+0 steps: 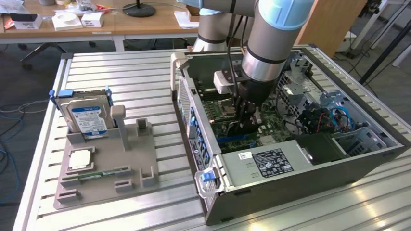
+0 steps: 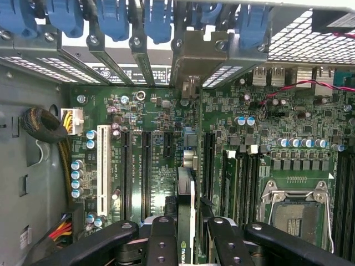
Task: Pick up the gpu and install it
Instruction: 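Insert the gpu into the slot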
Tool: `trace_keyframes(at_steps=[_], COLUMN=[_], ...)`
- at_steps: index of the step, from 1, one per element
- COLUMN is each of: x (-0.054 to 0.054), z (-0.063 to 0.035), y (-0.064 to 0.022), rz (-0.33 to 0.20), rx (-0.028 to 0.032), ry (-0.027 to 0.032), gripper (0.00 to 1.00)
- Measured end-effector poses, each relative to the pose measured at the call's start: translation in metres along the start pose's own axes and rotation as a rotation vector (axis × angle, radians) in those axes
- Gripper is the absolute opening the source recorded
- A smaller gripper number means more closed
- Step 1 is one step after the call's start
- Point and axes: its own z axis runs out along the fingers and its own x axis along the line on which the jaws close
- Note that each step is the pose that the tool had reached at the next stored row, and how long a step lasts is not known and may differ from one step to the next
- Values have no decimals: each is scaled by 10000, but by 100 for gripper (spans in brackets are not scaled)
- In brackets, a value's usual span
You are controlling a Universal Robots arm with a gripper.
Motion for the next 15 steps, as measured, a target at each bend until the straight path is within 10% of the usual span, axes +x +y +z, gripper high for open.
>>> trace_keyframes(at_steps=[15], x=[8], z=[14], y=[0], rz=[1], rx=[4], ry=[-14], gripper=[26])
